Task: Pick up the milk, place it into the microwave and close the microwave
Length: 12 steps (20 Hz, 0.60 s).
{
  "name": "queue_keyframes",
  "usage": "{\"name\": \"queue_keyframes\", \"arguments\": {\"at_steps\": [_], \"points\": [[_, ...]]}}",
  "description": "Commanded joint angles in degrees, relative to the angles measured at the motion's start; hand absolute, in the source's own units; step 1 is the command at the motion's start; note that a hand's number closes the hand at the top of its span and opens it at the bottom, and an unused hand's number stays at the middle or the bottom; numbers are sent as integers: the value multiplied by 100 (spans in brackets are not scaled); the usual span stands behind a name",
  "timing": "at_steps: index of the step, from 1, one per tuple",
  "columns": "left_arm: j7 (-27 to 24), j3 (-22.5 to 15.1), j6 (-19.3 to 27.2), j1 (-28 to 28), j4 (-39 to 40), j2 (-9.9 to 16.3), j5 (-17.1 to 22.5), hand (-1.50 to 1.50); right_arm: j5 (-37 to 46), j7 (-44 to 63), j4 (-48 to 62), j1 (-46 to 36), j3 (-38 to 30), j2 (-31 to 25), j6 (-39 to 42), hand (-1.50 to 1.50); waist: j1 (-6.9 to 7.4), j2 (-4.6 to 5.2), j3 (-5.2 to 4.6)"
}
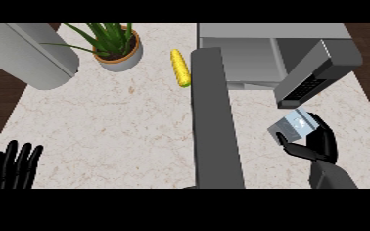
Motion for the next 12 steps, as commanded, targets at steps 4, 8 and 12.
{"name": "queue_keyframes", "arguments": {"at_steps": [4,8,12], "points": [[93,178,-178,255,-339,112,205,-150,-46,-247,-271,52,274,264,801,150,14,-21,-3],[-57,81,-147,187,-139,-53,41,-150,-66,-260,2,-122,310,193,1039,150,28,1,1],[-26,213,-205,168,-50,48,159,-150,55,-109,-399,-110,650,284,1176,150,-5,-9,-3]]}}
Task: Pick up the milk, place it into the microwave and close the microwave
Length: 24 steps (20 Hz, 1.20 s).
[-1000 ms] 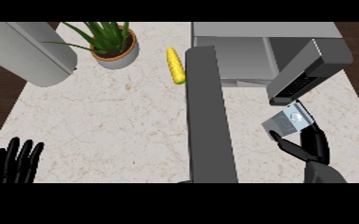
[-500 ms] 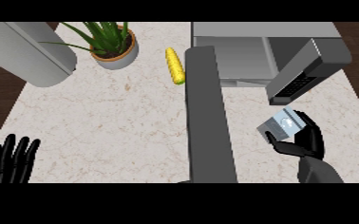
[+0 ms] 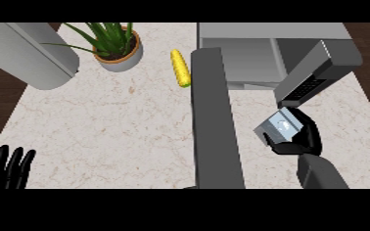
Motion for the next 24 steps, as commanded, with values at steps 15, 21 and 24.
{"name": "queue_keyframes", "arguments": {"at_steps": [15,21,24], "points": [[-519,481,-648,436,376,4,321,-150,-301,2647,-5425,2429,1659,1069,-343,150,-106,-34,-14],[-165,731,-706,250,217,107,653,-150,-470,3630,-6949,2992,2655,1078,-1632,150,-72,-16,-9],[-386,786,-707,387,264,-87,363,-150,-363,3471,-6881,2735,2765,1079,-1868,150,-36,-9,-6]]}}
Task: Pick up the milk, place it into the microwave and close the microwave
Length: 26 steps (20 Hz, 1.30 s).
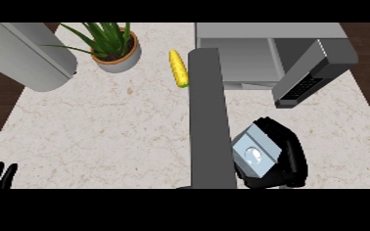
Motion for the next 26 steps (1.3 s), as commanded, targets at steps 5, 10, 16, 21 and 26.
{"name": "queue_keyframes", "arguments": {"at_steps": [5,10,16,21,26], "points": [[283,396,-83,-261,139,37,297,-150,222,470,-125,-888,485,27,-1242,150,44,14,2],[-41,621,-325,-173,242,214,213,-150,505,436,1001,-2000,308,16,-2221,150,143,30,3],[286,572,-260,-420,195,156,360,-150,461,501,2219,-2747,-5,9,-2669,150,139,43,7],[244,748,-437,-412,408,269,377,-150,283,-521,4028,-3434,-822,15,-2256,150,183,61,11],[395,867,-325,-990,822,391,354,-150,76,-1168,5529,-4401,-1435,-281,-1615,150,166,70,11]]}}
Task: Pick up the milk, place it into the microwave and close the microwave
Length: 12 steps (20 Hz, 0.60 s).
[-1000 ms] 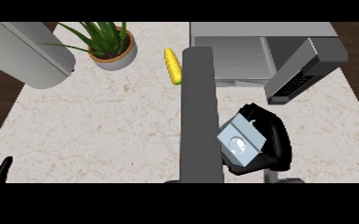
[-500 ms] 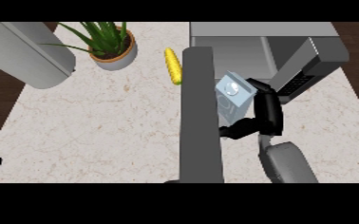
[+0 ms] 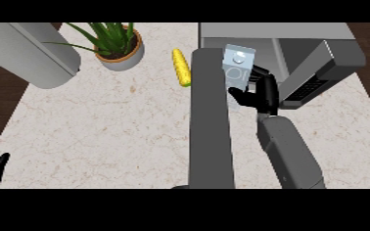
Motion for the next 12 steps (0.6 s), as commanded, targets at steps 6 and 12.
{"name": "queue_keyframes", "arguments": {"at_steps": [6,12], "points": [[124,228,-206,-113,120,137,203,-150,169,-1347,2282,-1473,-602,-48,-168,150,126,38,-13],[-235,202,-215,-358,578,26,-65,-150,244,-1850,2979,-2055,-853,-142,-634,150,219,82,-13]]}}
